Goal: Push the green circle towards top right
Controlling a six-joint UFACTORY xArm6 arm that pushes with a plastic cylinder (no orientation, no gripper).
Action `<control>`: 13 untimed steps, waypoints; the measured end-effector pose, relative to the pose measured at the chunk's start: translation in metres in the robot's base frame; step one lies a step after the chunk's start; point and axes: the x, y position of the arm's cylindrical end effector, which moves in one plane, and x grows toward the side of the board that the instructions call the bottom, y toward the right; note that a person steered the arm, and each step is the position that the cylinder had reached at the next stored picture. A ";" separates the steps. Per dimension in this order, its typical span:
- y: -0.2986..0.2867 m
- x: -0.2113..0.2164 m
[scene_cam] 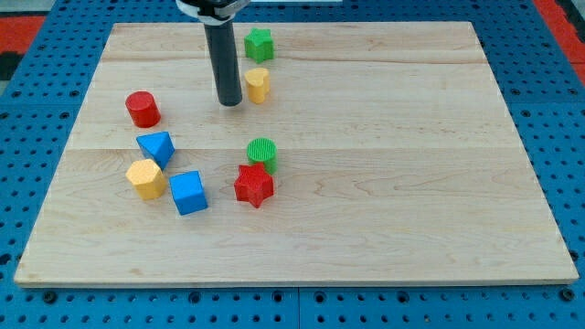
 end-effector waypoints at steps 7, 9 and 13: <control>-0.008 0.109; 0.059 0.114; 0.108 0.065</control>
